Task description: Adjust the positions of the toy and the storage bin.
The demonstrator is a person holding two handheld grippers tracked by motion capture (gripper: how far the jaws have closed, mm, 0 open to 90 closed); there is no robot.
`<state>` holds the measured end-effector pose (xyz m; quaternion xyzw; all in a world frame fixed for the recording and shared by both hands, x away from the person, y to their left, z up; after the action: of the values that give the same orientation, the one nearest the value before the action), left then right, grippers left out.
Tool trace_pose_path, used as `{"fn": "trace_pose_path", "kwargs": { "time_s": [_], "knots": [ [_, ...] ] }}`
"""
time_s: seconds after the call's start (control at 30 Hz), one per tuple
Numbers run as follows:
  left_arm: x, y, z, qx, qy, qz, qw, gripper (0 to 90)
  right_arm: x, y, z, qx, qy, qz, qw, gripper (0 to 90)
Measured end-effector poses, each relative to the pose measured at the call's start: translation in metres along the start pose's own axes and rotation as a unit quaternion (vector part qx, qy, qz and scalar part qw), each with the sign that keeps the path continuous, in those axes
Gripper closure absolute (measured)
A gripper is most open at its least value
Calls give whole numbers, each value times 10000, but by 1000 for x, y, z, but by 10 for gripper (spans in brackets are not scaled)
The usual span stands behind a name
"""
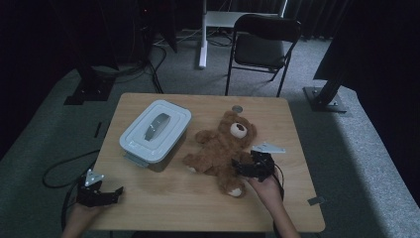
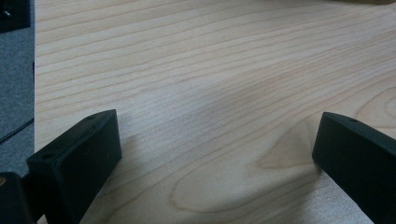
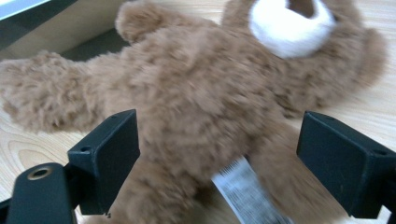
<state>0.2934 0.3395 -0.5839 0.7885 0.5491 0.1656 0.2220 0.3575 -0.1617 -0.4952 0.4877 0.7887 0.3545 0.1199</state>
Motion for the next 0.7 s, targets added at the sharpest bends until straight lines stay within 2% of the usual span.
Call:
{"fn": "trace_pose_path", "kwargs": {
  "time_s": [0.13,0.33,0.43,0.5,0.6,0.7],
  "knots": [
    [0,0,0,-2,-1,0,10000,19,12,12,13,61,118,-60,9999,124],
    [0,0,0,-3,4,-6,10000,19,23,23,29,84,244,98,9996,114],
    [0,0,0,-1,4,-5,10000,19,27,26,42,211,125,163,9996,108],
    [0,0,0,-2,3,-6,10000,19,31,25,54,416,-57,164,9990,104],
    [0,0,0,-2,13,-20,10000,19,36,24,64,411,-274,71,9988,103],
    [0,0,0,-3,14,-24,10000,19,36,23,71,400,-377,113,9984,104]
  ]
}}
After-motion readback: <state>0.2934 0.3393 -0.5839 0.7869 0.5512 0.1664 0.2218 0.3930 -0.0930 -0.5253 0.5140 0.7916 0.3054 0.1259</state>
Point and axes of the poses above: each handheld gripper's, and its own axes: z roughly forward along the jaws, y roughly out of its top, x roughly to its left, the point moved 4 cm from there along z, roughly forward along the jaws, and after that the axes turned 12 degrees about x, right-handed, at the moved point
